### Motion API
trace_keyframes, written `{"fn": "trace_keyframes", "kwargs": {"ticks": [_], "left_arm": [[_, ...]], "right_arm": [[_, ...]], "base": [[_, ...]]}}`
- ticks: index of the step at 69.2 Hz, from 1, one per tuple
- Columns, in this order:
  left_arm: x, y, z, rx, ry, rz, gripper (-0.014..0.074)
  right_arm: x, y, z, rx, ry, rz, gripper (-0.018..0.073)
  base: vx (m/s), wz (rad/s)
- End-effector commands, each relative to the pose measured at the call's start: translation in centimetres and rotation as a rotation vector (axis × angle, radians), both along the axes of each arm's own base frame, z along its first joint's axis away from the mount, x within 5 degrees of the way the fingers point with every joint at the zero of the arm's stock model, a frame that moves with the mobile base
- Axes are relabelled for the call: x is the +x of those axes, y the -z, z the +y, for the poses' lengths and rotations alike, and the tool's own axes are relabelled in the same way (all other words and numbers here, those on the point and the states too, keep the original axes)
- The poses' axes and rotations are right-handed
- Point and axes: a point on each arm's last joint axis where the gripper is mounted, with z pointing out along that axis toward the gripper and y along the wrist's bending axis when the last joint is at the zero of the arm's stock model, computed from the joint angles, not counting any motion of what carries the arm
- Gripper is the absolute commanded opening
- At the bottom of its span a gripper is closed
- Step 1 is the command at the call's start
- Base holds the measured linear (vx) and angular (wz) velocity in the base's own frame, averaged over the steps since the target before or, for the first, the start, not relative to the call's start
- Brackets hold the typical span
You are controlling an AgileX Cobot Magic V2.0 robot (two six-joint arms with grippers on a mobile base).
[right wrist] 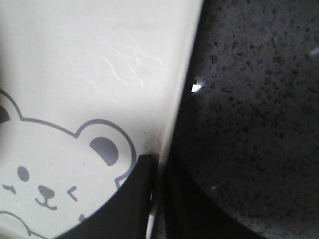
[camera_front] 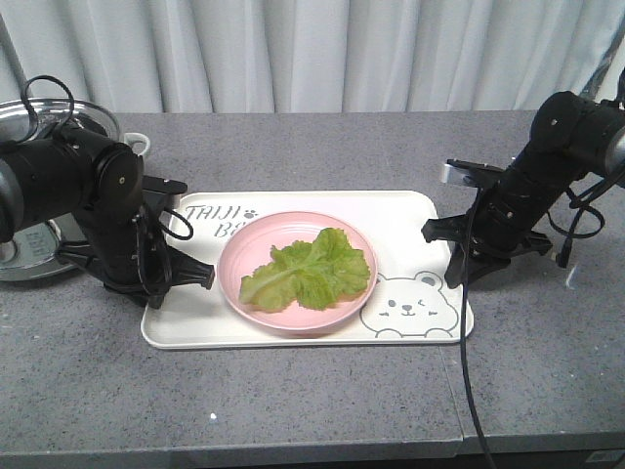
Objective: Transfer vegetables to tray and serve
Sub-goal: 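Close both grippers on the tray edges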
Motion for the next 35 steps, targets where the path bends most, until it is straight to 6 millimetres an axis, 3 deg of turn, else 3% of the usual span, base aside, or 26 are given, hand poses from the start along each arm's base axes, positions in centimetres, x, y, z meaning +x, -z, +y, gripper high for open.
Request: {"fn": "trace_keyframes", "kwargs": {"ticks": [1,22,35], "left_arm": [[-0.1,-1.2,-0.9,-0.067,0.037,-0.034,-0.0007],[-0.2,-1.5,-1.8,-0.170,0.076,-0.031,-0.0007],[-0.5,-3.1,-2.0,-0.216,0.076,-0.098,-0.0007]], "right_arm": [[-0.2,-1.8,0.8,0.067,-0.041,-0.049,-0.0008],[-0.5,-3.1,0.8,0.073,-0.040,-0.090,-0.0006],[-0.7,-4.1,0.7,0.073,-0.039,-0.119,-0.0006]], "base": [[0.00,0.00],[0.00,0.00],[0.00,0.00]]}}
